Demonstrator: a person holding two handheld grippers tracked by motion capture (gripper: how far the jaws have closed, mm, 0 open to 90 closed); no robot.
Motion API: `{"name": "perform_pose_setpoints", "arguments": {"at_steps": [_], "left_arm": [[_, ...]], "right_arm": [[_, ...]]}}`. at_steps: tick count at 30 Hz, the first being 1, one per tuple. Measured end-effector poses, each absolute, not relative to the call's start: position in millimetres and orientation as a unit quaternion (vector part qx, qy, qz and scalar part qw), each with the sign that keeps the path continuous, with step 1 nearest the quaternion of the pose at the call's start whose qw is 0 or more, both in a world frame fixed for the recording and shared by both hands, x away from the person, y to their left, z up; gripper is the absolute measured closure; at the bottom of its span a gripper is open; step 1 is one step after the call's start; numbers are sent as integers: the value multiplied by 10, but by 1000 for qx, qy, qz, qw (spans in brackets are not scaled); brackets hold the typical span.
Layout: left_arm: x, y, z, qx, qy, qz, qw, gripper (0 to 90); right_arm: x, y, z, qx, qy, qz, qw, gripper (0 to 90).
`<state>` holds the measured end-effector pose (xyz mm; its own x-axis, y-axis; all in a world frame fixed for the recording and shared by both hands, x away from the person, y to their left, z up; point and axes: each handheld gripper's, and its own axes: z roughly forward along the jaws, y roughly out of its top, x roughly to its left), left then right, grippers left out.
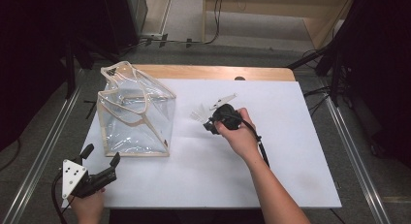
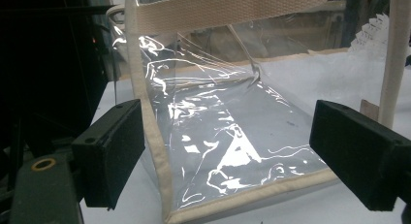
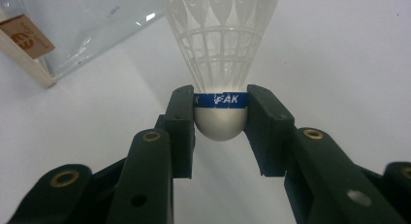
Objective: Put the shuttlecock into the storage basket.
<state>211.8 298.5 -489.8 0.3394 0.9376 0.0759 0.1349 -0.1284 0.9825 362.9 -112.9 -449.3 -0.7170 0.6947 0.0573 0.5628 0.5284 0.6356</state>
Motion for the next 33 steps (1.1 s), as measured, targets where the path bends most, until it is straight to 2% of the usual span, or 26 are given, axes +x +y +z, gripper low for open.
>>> {"name": "perform_pose_setpoints", "arguments": {"at_steps": [33], "left_arm": [[2118,2987,-4899,638,420,393,512,133]], "right_arm": [[3620,-999,-4252,349,855,367,109,623]]}}
